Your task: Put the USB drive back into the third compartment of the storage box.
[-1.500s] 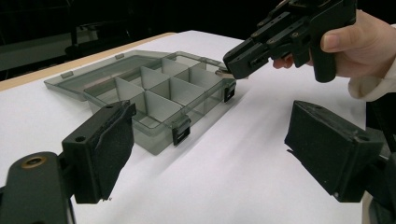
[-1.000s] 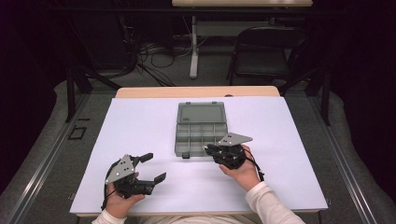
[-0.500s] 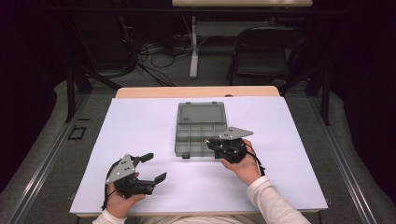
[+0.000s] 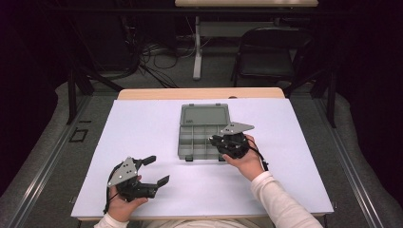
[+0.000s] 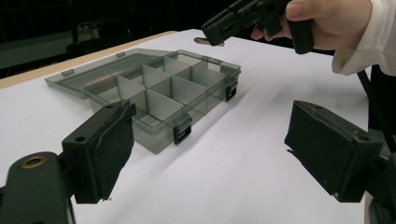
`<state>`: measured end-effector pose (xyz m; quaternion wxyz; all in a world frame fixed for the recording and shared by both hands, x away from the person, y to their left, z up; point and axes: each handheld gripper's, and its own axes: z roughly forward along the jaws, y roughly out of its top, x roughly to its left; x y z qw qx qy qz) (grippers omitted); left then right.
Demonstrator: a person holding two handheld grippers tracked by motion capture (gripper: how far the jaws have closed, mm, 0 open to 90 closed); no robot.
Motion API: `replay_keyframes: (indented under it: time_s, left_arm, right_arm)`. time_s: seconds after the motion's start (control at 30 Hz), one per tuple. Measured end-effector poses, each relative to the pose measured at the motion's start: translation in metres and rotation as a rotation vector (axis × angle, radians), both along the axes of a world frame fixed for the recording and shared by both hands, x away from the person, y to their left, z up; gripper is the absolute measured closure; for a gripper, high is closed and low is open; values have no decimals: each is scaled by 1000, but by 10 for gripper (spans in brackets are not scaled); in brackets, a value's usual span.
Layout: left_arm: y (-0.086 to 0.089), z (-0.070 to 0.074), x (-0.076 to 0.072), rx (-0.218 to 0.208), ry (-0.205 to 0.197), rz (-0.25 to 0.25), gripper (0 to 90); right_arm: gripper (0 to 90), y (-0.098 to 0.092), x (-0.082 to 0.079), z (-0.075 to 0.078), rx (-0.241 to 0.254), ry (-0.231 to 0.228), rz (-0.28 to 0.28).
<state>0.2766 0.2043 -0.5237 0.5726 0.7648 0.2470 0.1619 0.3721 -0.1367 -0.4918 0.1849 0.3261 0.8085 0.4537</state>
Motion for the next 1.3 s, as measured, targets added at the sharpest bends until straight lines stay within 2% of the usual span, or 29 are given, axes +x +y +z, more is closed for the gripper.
replay_keyframes:
  time_s: [0.67,1.3]
  left_arm:
    - [0,0,0,3,5,0,149]
    - [0,0,0,7,4,5,150]
  right_arm:
    - [794,0,23,6,-24,11,-33]
    - [794,0,44,-10,-53,45,-79]
